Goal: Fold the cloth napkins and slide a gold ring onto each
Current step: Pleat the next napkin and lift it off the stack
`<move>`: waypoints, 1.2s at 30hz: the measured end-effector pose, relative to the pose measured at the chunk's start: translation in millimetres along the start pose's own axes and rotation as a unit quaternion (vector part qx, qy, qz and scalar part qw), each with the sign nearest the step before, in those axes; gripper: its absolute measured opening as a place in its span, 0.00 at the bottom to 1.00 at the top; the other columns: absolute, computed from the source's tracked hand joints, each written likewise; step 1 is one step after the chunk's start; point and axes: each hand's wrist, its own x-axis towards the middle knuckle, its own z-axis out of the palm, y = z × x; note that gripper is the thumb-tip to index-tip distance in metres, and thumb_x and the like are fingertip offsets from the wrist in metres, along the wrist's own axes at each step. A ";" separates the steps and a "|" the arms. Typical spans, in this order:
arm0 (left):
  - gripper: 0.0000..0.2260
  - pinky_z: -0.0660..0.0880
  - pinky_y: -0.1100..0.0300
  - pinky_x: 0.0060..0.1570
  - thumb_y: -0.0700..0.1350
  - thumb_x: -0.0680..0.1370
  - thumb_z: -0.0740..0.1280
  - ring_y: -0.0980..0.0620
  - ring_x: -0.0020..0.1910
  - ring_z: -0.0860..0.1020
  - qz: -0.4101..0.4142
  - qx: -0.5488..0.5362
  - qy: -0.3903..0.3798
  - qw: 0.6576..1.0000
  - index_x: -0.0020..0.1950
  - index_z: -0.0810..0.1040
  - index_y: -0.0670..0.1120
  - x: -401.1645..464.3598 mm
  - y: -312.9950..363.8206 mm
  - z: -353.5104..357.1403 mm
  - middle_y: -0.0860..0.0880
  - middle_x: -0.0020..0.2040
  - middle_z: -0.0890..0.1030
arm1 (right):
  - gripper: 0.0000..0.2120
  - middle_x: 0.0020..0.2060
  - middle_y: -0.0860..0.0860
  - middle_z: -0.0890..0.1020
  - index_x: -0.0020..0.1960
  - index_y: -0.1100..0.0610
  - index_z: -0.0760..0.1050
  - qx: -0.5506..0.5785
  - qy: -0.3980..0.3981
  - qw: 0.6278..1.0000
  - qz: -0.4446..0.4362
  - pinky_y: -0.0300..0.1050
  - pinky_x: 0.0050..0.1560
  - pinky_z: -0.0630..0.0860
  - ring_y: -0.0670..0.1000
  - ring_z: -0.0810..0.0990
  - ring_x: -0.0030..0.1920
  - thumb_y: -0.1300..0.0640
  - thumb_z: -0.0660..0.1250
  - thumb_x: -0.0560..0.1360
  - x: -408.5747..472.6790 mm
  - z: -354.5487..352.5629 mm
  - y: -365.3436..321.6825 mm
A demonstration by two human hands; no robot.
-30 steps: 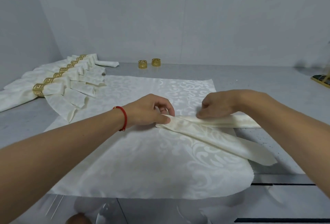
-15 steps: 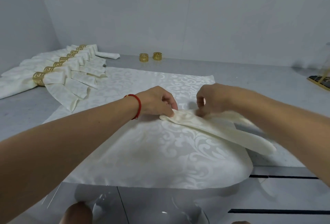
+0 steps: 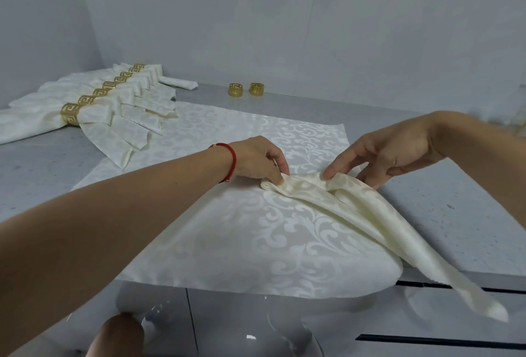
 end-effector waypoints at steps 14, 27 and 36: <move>0.06 0.70 0.64 0.42 0.43 0.73 0.75 0.56 0.39 0.75 0.001 0.010 -0.009 1.000 0.46 0.85 0.54 3.3 -2.3 -0.7 0.56 0.37 0.76 | 0.15 0.57 0.49 0.85 0.61 0.53 0.84 0.048 0.111 0.992 -0.020 0.49 0.57 0.81 0.52 0.85 0.52 0.64 0.60 0.83 14.5 9.6 19.4; 0.06 0.70 0.63 0.43 0.44 0.73 0.75 0.57 0.40 0.75 -0.006 0.017 -0.015 1.000 0.48 0.85 0.53 4.1 -0.9 -1.4 0.57 0.38 0.76 | 0.05 0.40 0.47 0.80 0.46 0.44 0.73 -0.376 0.239 0.894 0.040 0.50 0.43 0.77 0.52 0.80 0.42 0.52 0.69 0.76 34.9 24.5 6.4; 0.06 0.70 0.63 0.43 0.43 0.73 0.74 0.56 0.39 0.75 0.000 0.011 -0.017 1.000 0.46 0.84 0.54 3.1 -1.1 -0.7 0.56 0.38 0.76 | 0.18 0.50 0.54 0.88 0.55 0.60 0.86 -0.131 0.101 0.986 0.023 0.45 0.52 0.83 0.54 0.87 0.52 0.73 0.62 0.76 15.4 2.6 -4.8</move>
